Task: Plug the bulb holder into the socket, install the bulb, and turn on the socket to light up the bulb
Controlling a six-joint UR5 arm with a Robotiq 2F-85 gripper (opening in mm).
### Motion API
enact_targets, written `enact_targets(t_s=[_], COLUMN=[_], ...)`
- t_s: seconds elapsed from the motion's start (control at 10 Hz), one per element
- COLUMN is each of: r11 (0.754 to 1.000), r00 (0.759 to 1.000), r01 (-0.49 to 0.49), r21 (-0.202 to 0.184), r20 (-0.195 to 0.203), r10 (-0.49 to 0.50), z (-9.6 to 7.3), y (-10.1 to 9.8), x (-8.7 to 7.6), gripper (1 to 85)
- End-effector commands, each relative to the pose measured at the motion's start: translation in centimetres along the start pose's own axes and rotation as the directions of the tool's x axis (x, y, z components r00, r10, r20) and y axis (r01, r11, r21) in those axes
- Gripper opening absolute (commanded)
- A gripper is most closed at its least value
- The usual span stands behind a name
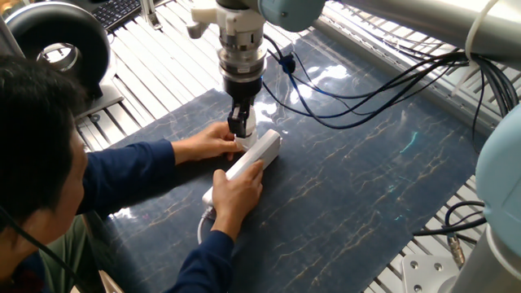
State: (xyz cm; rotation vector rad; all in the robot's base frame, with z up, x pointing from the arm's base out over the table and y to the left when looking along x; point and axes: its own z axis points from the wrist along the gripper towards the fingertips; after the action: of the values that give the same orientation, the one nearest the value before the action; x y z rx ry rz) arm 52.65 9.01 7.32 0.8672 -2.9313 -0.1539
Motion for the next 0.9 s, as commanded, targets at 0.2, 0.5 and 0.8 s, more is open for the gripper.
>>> enact_targets(t_s=[0.2, 0.5, 0.8], r11=[0.971, 0.971, 0.983], r00=[0.973, 0.973, 0.985], r01=[-0.23, -0.233, -0.171], r21=[-0.062, -0.05, -0.073], r20=[-0.009, -0.005, 0.003], r10=[0.23, 0.233, 0.172], z=[-0.18, 0.26, -0.59], y=[0.46, 0.03, -0.09], x=[0.15, 0.29, -0.2], gripper=[1.0, 1.7, 44.0])
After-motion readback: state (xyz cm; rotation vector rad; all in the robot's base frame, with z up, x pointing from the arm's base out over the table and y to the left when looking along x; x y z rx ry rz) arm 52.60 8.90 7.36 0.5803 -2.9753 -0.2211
